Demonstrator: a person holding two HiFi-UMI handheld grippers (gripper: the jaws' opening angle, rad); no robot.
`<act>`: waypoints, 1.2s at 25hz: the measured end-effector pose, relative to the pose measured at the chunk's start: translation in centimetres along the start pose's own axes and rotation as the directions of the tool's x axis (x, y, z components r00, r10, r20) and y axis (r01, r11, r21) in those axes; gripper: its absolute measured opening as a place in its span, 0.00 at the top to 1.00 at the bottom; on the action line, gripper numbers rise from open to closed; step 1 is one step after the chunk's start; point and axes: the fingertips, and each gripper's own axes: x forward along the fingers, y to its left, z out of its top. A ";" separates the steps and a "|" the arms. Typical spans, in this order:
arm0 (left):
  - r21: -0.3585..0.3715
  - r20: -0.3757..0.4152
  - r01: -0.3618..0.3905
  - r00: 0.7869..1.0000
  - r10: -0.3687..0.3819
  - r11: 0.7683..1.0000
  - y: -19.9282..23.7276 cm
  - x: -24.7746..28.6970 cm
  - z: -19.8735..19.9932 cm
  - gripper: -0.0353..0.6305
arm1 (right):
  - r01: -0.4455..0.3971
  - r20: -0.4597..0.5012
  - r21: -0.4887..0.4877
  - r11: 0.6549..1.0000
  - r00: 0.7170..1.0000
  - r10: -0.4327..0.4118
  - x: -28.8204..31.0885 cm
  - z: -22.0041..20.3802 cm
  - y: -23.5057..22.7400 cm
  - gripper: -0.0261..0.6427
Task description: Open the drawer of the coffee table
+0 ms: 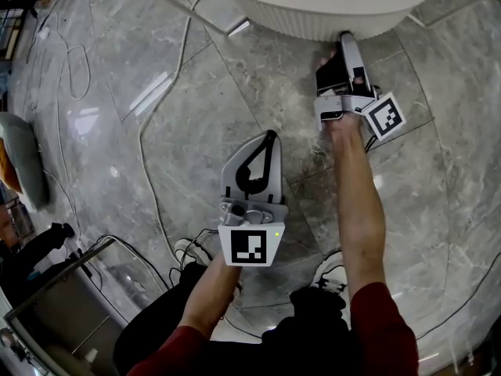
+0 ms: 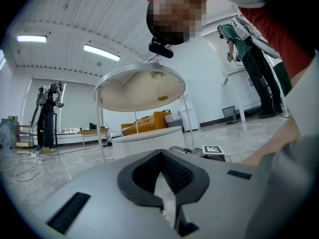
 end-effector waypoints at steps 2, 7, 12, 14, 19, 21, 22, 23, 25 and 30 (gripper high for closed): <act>0.004 0.005 -0.005 1.000 0.005 1.000 0.2 0.0 0.1 0.93 | -0.005 -0.010 -0.007 1.000 1.000 0.005 0.0 -0.1 0.2 0.52; -0.005 0.005 -0.012 1.000 0.012 1.000 -0.1 -0.4 0.0 0.93 | -0.015 -0.012 0.005 1.000 1.000 0.015 -2.3 -0.6 1.2 0.54; -0.028 0.029 -0.035 0.999 0.036 0.999 -0.1 -0.7 0.5 0.93 | -0.007 -0.041 0.015 1.000 0.999 0.008 -6.6 -1.8 2.9 0.54; -0.042 0.032 -0.047 0.998 0.049 0.998 -0.5 -1.0 0.7 0.93 | 0.004 -0.063 0.006 1.000 0.998 -0.003 -8.5 -2.0 3.6 0.54; -0.043 0.024 -0.051 0.998 0.053 0.998 -1.0 -2.4 0.7 0.93 | 0.007 -0.090 0.003 1.000 0.996 -0.007 -12.1 -2.9 5.1 0.54; -0.047 0.016 -0.056 0.998 0.056 0.997 -1.2 -3.0 0.6 0.93 | 0.011 -0.096 0.008 1.000 0.995 -0.010 -13.5 -3.2 5.7 0.54; -0.050 0.011 -0.059 0.998 0.059 0.997 -1.3 -3.3 0.4 0.93 | 0.014 -0.098 0.011 1.000 0.995 -0.013 -14.2 -3.4 6.0 0.54; -0.053 0.006 -0.062 0.998 0.062 0.997 -1.4 -3.6 0.3 0.93 | 0.017 -0.099 0.015 1.000 0.995 -0.016 -14.9 -3.5 6.4 0.54; -0.057 -0.006 -0.065 0.998 0.065 0.996 -1.7 -4.0 0.0 0.93 | 0.025 -0.105 0.024 0.999 0.994 -0.023 -16.4 -3.8 6.9 0.54; -0.057 -0.018 -0.054 0.998 0.053 0.997 -2.4 -4.8 -0.1 0.93 | 0.036 -0.117 0.014 0.999 0.993 -0.034 -18.3 -3.9 7.5 0.54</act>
